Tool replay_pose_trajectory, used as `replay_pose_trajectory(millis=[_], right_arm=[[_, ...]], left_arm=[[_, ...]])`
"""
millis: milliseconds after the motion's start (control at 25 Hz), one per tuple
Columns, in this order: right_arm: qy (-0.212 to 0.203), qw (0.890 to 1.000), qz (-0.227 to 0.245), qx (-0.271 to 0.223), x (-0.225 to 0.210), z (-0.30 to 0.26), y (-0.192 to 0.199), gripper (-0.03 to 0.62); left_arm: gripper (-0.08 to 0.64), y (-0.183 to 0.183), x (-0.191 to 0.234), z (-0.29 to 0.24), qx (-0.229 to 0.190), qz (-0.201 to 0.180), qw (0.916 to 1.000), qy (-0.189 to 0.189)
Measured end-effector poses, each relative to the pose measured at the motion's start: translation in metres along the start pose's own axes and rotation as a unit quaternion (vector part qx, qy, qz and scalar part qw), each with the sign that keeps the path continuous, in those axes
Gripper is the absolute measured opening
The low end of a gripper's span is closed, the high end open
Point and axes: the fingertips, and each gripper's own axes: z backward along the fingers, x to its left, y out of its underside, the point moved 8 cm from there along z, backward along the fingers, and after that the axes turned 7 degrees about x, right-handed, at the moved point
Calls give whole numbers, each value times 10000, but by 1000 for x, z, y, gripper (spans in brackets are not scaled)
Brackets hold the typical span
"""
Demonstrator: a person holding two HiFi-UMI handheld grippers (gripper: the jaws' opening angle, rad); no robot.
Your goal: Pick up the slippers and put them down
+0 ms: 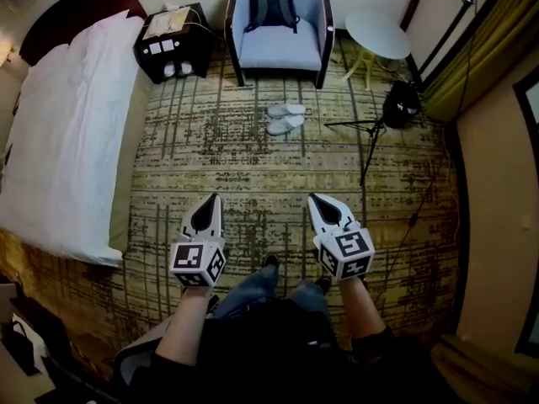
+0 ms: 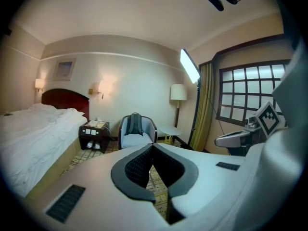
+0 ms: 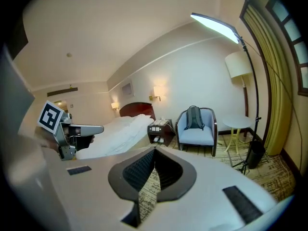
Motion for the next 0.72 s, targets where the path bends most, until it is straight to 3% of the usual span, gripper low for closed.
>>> replay_pose_trajectory(millis=[280, 400, 720], right_arm=[[-345, 9988, 347, 100, 48, -61, -25, 0], [-474, 9968, 608, 217, 60, -80, -42, 0], [-624, 9941, 809, 353, 23, -149, -93, 0]], left_arm=[[3, -11, 59, 9, -228, -291, 9989, -275], [3, -16, 76, 10, -332, -188, 9983, -431], [3, -32, 115, -43, -311, 144, 9964, -776]])
